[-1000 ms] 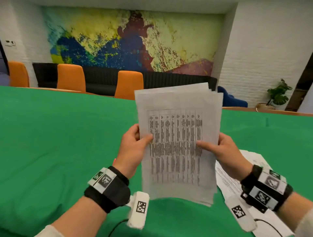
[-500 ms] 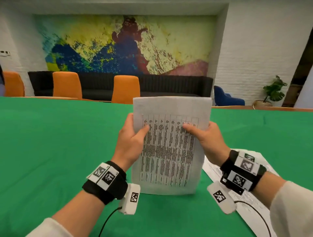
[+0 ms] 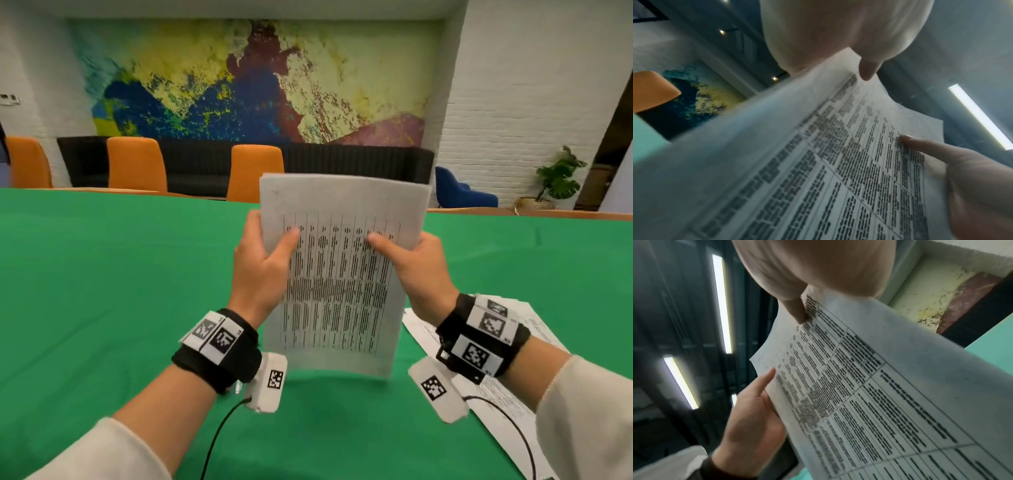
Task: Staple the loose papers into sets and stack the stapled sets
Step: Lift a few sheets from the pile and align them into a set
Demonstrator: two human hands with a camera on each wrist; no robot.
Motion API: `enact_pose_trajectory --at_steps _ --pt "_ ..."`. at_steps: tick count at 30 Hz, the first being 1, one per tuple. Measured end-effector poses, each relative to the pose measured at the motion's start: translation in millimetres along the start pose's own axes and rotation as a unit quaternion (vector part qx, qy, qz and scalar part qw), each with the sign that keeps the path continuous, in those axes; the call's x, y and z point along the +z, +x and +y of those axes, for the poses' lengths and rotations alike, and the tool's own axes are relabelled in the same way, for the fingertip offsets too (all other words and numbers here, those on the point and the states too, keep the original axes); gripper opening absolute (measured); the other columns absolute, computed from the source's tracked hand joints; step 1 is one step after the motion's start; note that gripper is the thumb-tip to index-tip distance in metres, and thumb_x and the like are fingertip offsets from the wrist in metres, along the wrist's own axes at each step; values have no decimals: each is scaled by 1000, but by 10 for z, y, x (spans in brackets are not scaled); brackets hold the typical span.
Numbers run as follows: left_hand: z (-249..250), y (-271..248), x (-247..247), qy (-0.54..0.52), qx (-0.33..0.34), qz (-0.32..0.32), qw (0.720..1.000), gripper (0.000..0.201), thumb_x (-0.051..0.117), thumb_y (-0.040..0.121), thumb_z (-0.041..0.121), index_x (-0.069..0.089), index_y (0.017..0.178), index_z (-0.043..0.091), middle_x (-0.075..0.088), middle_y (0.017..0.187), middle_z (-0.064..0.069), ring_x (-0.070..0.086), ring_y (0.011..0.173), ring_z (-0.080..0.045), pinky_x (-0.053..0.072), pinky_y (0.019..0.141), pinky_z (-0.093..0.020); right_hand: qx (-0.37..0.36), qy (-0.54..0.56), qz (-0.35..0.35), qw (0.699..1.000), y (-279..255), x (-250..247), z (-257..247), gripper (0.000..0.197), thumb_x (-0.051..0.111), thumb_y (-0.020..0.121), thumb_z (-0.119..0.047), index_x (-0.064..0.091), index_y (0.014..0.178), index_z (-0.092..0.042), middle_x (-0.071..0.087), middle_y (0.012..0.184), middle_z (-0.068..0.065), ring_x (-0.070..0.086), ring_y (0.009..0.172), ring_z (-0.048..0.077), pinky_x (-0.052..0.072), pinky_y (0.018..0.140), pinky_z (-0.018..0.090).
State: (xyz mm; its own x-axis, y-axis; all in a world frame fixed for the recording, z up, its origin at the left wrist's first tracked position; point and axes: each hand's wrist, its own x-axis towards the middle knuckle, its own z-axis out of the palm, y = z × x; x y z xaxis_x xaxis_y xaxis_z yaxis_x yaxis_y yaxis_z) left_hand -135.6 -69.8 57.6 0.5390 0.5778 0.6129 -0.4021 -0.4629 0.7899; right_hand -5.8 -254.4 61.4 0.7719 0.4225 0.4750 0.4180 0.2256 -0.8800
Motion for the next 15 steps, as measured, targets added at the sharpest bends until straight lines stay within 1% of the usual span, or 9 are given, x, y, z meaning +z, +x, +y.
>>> enact_pose_trajectory --at_steps 2,4,6,8,10,12,13,15 --pt "92 113 12 -6 12 17 1000 20 65 96 29 56 113 25 73 109 3 73 98 -14 62 87 -46 -6 28 9 1000 64 -4 -107 11 72 94 -13 73 105 -16 80 104 9 77 97 27 64 85 47" --pt "116 182 4 -34 0 15 999 25 65 93 31 55 114 22 74 110 1 74 100 -16 62 89 -47 -6 56 14 998 112 -21 -151 12 73 94 -13 73 106 -14 79 106 10 77 97 28 64 84 44" --pt "20 144 -27 -54 -29 9 998 28 65 92 32 55 116 21 75 111 0 74 103 -19 60 92 -52 6 49 9 999 90 -51 -69 17 73 94 -14 73 111 -11 79 108 10 77 99 28 63 87 47" --pt "-115 6 -55 -60 -61 -10 996 28 65 92 33 56 117 21 75 113 0 74 105 -21 59 95 -54 35 20 -13 999 4 -71 106 24 74 93 -18 73 116 -11 79 110 8 76 101 27 61 93 52" --pt "-198 -116 -49 -63 -79 -27 994 27 63 93 31 58 118 21 76 115 0 73 108 -21 58 97 -55 60 16 -25 998 -85 -56 241 25 73 94 -18 73 118 -11 79 111 8 76 103 28 58 97 56" --pt "-186 -108 -22 -68 -76 -24 994 21 60 98 23 60 119 21 76 115 1 73 109 -19 58 98 -53 56 30 -11 998 -107 -22 242 21 71 95 -16 74 115 -11 79 109 9 76 102 31 58 96 58" --pt "-148 -63 -9 -72 -72 -20 995 19 58 100 19 61 118 21 76 115 2 73 109 -19 58 98 -52 43 38 -2 998 -90 -9 204 18 71 96 -15 74 114 -11 79 109 10 76 101 31 59 94 56" --pt "-66 54 -2 -76 -64 -12 995 19 57 98 18 61 117 21 76 115 1 73 108 -19 58 97 -52 16 43 1 999 -49 1 111 17 69 97 -14 74 113 -12 79 109 9 76 101 30 62 90 50"
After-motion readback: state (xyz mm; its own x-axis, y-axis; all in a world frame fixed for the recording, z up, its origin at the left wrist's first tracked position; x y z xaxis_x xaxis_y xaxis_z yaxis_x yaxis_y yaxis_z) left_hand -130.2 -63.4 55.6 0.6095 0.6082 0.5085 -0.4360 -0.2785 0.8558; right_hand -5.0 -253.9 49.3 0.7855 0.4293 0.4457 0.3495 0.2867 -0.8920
